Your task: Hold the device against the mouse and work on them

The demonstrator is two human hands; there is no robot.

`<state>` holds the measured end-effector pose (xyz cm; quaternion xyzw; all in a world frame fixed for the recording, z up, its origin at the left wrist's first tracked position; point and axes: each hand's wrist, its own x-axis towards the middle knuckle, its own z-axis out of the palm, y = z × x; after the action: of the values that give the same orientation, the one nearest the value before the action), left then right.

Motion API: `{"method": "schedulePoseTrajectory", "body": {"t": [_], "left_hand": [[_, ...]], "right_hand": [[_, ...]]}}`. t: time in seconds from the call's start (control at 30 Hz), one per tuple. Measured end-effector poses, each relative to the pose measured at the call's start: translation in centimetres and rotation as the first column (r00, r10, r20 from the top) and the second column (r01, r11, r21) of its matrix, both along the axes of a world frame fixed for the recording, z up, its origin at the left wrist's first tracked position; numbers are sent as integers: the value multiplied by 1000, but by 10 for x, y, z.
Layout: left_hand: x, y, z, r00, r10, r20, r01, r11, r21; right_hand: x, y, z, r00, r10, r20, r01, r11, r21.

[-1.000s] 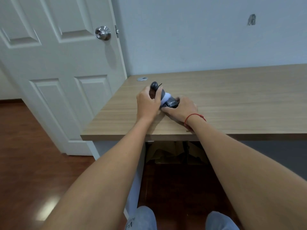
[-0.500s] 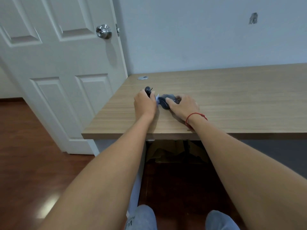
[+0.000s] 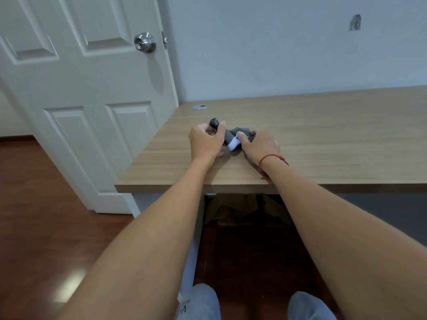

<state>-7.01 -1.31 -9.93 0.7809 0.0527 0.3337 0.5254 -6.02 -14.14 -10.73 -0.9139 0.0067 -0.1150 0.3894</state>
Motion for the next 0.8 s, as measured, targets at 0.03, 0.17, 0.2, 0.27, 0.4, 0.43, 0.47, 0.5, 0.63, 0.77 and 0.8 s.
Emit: {"method": "schedulePoseTrajectory", "body": {"t": [0.03, 0.17, 0.2, 0.27, 0.4, 0.43, 0.47, 0.5, 0.63, 0.77, 0.8], "left_hand": [[-1, -1, 0, 1000, -16, -11, 16, 1000, -18], [1, 1, -1, 997, -71, -28, 69, 996, -64], [2, 2, -1, 995, -93, -39, 89, 992, -94], [2, 2, -2, 996, -83, -39, 79, 993, -87], [3, 1, 1, 1000, 20, -18, -20, 999, 34], [4, 2, 1, 999, 54, 4, -54, 997, 49], [5, 2, 2, 996, 83, 33, -85, 995, 46], [5, 3, 2, 992, 102, 68, -104, 994, 19], [1, -2, 2, 992, 51, 113, -52, 999, 10], [6, 4, -4, 992, 122, -25, -116, 979, 169], [5, 5, -4, 989, 144, -36, -134, 972, 194]], "right_hand": [[0, 0, 0, 1000, 1, -5, -1, 1000, 6], [0, 1, -1, 1000, 5, 3, -5, 1000, 22], [-1, 0, -1, 1000, 6, 2, -6, 1000, 26], [-1, -1, 0, 1000, 11, 3, -11, 999, 35], [-5, -2, 2, 999, 49, 0, -49, 998, 50], [-5, -2, 1, 998, 58, 1, -58, 997, 59], [-6, -2, 1, 998, 63, 7, -63, 996, 69], [-7, -1, 0, 998, 62, 12, -63, 995, 75], [-9, 0, 1, 998, 63, 10, -64, 997, 35], [-11, 1, 2, 999, 40, 8, -40, 999, -2], [-11, 0, 2, 999, 39, 4, -39, 999, 0]]}}
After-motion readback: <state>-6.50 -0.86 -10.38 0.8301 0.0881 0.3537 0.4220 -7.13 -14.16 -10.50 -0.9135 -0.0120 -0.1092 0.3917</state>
